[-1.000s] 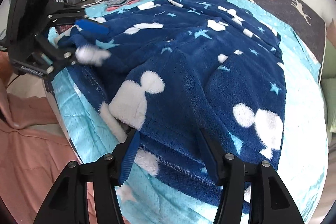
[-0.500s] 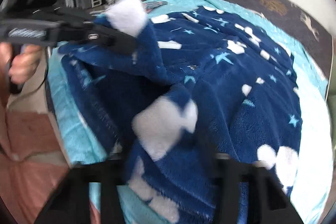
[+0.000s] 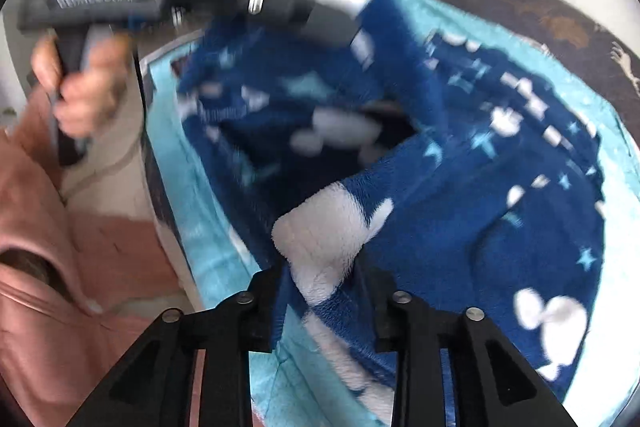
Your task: Fold small clothes
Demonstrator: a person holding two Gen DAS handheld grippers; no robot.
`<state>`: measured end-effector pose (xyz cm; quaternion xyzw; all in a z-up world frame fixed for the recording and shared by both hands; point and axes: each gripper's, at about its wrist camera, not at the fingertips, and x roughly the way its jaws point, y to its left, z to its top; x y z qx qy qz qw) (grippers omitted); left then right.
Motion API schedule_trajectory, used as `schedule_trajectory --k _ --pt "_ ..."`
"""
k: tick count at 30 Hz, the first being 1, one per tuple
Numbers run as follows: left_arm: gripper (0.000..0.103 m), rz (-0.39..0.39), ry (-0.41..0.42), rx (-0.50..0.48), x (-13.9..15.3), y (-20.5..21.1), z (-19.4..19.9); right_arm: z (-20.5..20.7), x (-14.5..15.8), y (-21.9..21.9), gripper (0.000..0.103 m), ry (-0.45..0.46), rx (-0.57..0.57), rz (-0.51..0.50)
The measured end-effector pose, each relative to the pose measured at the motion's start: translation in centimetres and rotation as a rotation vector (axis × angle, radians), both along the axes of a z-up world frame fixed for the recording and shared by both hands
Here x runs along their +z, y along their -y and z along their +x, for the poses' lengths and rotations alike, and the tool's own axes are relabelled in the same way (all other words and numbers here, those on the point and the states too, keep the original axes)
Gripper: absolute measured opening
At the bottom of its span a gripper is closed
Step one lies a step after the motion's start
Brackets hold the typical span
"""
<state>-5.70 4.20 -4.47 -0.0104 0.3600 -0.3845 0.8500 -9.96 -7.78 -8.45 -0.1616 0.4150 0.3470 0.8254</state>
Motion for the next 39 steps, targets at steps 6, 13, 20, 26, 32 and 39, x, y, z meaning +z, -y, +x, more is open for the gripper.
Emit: schedule_trajectory --k 6,13,20,26,32,39 --pt "0.008 -0.001 -0.028 -0.054 -0.7 1.3 -0.2 1.6 1.2 3.4 0.034 -0.129 -0.07 0.261" --pt "0.008 0.008 -0.05 -0.059 -1.0 1.4 0.4 0.7 3.0 4.4 0.049 -0.165 -0.003 0.429" --pt "0.008 0.024 -0.046 -0.074 -1.0 2.1 0.1 3.1 1.3 5.5 0.006 -0.217 -0.196 0.41" --pt "0.01 0.092 -0.099 -0.169 -3.3 4.1 0.2 3.2 -2.7 2.6 0.005 -0.326 -0.185 0.31" --pt "0.012 0.168 -0.198 -0.18 -7.5 4.8 0.3 2.6 0.2 8.5 0.015 -0.261 -0.354 0.295" --pt "0.028 0.167 -0.172 -0.24 -6.9 5.2 -0.9 2.6 2.4 8.5 0.016 -0.206 -0.341 0.321"
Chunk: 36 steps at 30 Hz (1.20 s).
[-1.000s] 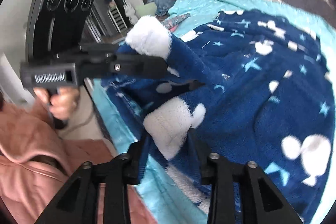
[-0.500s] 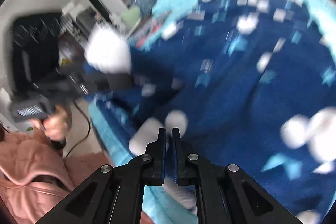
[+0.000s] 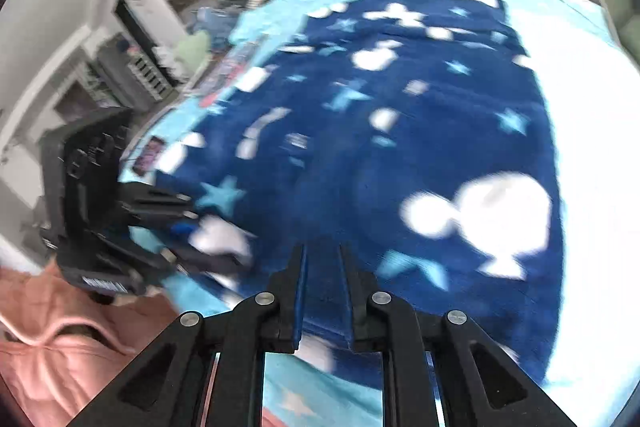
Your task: Fold small clothes
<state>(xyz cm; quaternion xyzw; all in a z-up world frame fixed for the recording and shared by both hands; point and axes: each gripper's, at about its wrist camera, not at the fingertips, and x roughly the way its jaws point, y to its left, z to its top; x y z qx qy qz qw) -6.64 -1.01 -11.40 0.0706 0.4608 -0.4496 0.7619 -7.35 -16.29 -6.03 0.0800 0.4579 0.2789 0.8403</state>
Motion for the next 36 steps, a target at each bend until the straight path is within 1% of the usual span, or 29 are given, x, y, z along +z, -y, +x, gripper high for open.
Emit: schedule_trajectory --k 1,2,4,6,8,10,11,12,13,15,16,17,19,20,21,22,23,25,26,27,29,31,33,34,36 --pt "0.029 0.007 0.01 -0.006 0.1 0.1 -0.3 0.4 0.5 -1.1 0.016 0.02 0.037 0.011" --pt "0.029 0.007 0.013 -0.01 0.5 0.0 -0.3 0.5 0.4 -1.5 0.017 0.025 0.059 0.024" --pt "0.029 -0.006 0.001 -0.011 0.7 -0.4 -0.4 1.5 0.3 -2.8 0.017 0.016 0.102 0.057" --pt "0.029 -0.021 -0.018 -0.006 0.8 -1.1 -0.4 2.3 -0.4 -3.9 0.017 0.007 0.114 0.056" --pt "0.029 -0.031 -0.029 0.004 1.1 -1.9 -0.4 3.8 -1.3 -4.6 0.017 -0.02 0.113 0.05" --pt "0.029 -0.026 -0.013 0.019 1.7 -2.8 -0.6 4.3 -2.8 -4.9 0.017 -0.092 0.127 0.047" --pt "0.029 -0.031 0.01 0.028 2.4 -3.5 -0.7 4.2 -3.4 -5.2 0.017 -0.123 0.153 0.028" --pt "0.029 -0.043 0.028 0.035 3.0 -4.1 -0.9 3.6 -4.1 -5.5 0.017 -0.14 0.18 -0.018" --pt "0.031 -0.057 0.044 0.045 3.6 -4.8 -0.9 2.7 -4.7 -5.6 0.017 -0.125 0.195 -0.074" --pt "0.041 -0.075 0.085 0.094 4.7 -6.3 -0.6 1.7 -4.6 -5.0 0.017 -0.113 0.196 -0.065" --pt "0.048 -0.072 0.103 0.127 4.9 -7.0 -0.3 1.4 -4.6 -4.5 0.017 -0.125 0.189 -0.053" --pt "0.049 -0.055 0.113 0.166 4.7 -7.8 0.3 1.2 -4.6 -4.3 0.017 -0.13 0.184 -0.047" --pt "0.049 0.014 0.097 0.237 3.3 -8.9 1.3 0.8 -4.7 -3.9 0.017 -0.132 0.17 -0.039" --pt "0.049 0.06 0.069 0.281 2.3 -9.7 1.8 0.6 -4.7 -3.8 0.017 -0.131 0.165 -0.037" --pt "0.049 0.089 0.038 0.314 1.3 -10.4 2.0 0.3 -4.5 -3.5 0.017 -0.129 0.16 -0.035" --pt "0.047 0.096 0.009 0.345 0.7 -11.2 2.0 0.0 -4.2 -3.1 0.017 -0.125 0.154 -0.034" --pt "0.046 0.075 -0.006 0.366 0.7 -12.1 1.8 0.0 -3.8 -2.6 0.017 -0.121 0.142 -0.035" --pt "0.046 -0.006 -0.017 0.402 1.5 -13.7 0.8 -0.6 -2.5 -0.6 0.02 -0.09 0.073 -0.044" --pt "0.048 -0.047 -0.007 0.426 2.3 -14.7 0.2 -1.0 -1.9 0.6 0.026 -0.073 0.03 -0.05" --pt "0.05 -0.067 0.01 0.448 2.8 -15.4 -0.3 -1.4 -1.4 2.1 0.03 -0.058 -0.025 -0.054" --pt "0.057 -0.077 0.037 0.49 3.5 -16.8 -1.0 -2.3 -0.6 5.6 0.035 -0.043 -0.14 -0.069" --pt "0.058 -0.065 0.041 0.522 3.2 -17.7 -1.2 -3.3 -0.4 8.9 0.037 -0.055 -0.265 -0.112" --pt "0.058 -0.028 -0.005 0.563 1.7 -18.5 -1.0 -3.6 -0.8 10.9 0.037 -0.085 -0.343 -0.136" --pt "0.058 -0.018 -0.028 0.574 1.0 -18.7 -0.8 -3.9 -1.0 11.7 0.037 -0.098 -0.366 -0.13" --pt "0.058 -0.027 -0.074 0.584 -0.1 -19.0 -1.0 -4.4 -1.7 13.1 0.037 -0.126 -0.408 -0.107"
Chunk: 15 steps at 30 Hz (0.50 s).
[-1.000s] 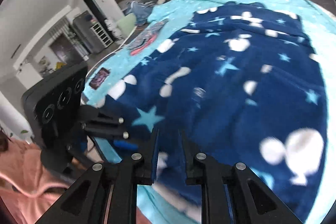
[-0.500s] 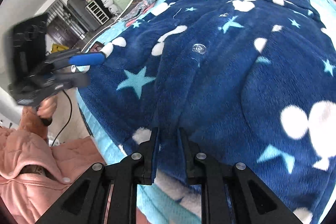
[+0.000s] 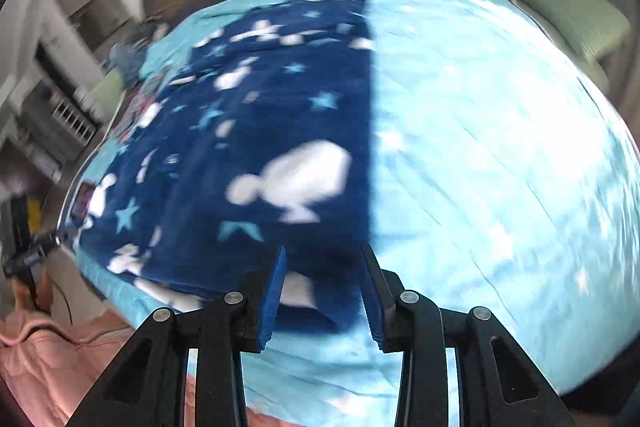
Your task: Fold small clothes
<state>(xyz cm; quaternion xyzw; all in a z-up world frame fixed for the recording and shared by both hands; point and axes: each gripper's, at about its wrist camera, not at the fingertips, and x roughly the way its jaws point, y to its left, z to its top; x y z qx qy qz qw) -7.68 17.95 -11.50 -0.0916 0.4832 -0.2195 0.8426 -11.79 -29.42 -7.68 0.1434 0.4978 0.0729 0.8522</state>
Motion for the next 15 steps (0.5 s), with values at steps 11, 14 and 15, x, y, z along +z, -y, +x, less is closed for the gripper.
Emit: schedule_trajectory --k 11,14,15 --pt "0.058 -0.199 -0.078 -0.019 -1.4 -0.3 1.3 -2.0 -2.6 1.9 0.055 -0.029 -0.058 0.208" --pt "0.058 -0.184 -0.088 -0.032 -1.4 -0.2 1.3 -1.8 -3.4 1.8 0.059 -0.043 -0.06 0.261" --pt "0.058 -0.182 -0.089 -0.033 -1.4 -0.2 1.2 -1.7 -3.6 1.9 0.059 -0.047 -0.061 0.278"
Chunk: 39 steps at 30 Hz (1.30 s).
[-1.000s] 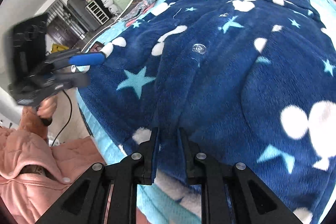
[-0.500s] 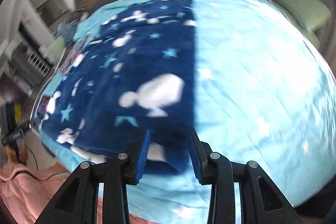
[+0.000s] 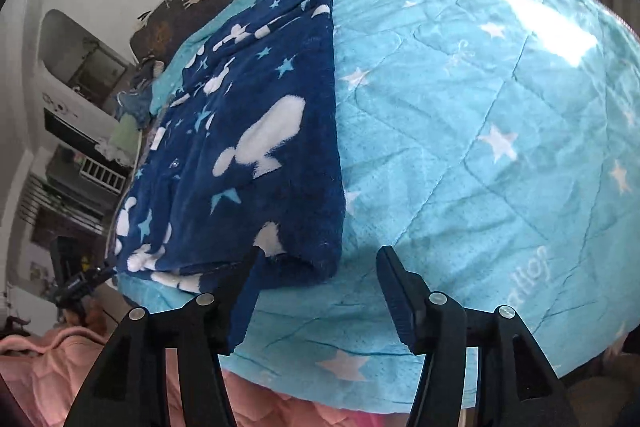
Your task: Fold small clothes
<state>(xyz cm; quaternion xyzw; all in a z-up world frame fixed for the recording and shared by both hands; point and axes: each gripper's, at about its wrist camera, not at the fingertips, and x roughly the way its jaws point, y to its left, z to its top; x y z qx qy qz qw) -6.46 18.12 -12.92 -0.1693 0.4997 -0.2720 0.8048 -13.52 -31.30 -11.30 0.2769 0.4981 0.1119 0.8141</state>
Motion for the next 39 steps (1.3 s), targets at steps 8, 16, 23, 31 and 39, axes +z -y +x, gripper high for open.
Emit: schedule_trajectory --k 8,16,23,31,39 --pt "0.058 0.026 -0.027 0.007 0.1 0.0 -0.3 1.1 -0.1 -1.1 0.06 0.017 0.043 -0.005" --pt "0.063 0.014 -0.041 0.013 -0.1 0.3 0.0 2.2 -1.6 0.2 0.064 0.019 0.037 0.241" --pt "0.019 0.003 -0.059 0.071 0.1 0.0 1.1 4.6 -2.7 0.4 0.018 -0.031 -0.004 0.314" --pt "0.016 0.026 0.066 0.049 4.2 1.2 1.8 5.6 1.1 0.0 0.012 0.105 0.028 0.371" --pt "0.016 -0.083 0.205 0.013 9.1 1.7 5.3 9.9 5.4 -1.1 0.012 0.207 0.119 0.367"
